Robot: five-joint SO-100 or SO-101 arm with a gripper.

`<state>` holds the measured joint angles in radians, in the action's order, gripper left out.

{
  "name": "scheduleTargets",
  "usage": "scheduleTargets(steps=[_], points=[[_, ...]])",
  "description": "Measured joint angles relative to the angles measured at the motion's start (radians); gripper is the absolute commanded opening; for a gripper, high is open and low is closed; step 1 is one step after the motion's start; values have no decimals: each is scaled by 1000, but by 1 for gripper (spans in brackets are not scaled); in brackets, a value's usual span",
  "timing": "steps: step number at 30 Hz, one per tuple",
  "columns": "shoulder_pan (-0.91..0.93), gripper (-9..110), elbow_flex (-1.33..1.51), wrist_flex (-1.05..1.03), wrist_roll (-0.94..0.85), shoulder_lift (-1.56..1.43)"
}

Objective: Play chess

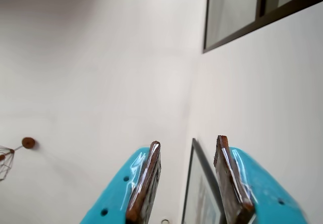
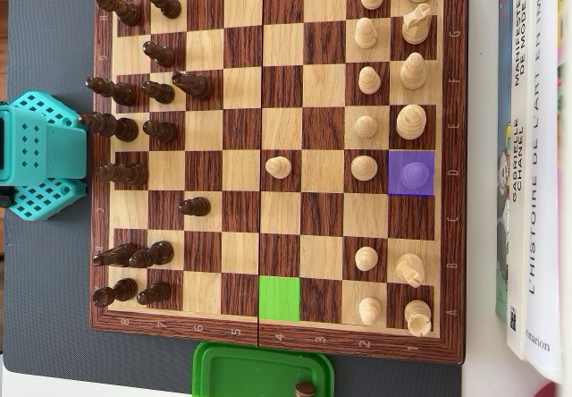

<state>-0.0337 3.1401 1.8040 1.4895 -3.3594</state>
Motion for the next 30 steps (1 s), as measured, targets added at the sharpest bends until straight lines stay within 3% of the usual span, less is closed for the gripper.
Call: scheduleTargets(steps=[12, 17, 25, 30], points=[[0, 16, 0, -8, 0, 0], [0, 16, 0, -132, 0, 0], [-2, 16, -57, -472, 0, 5], [-5, 16, -179, -887, 0, 5]])
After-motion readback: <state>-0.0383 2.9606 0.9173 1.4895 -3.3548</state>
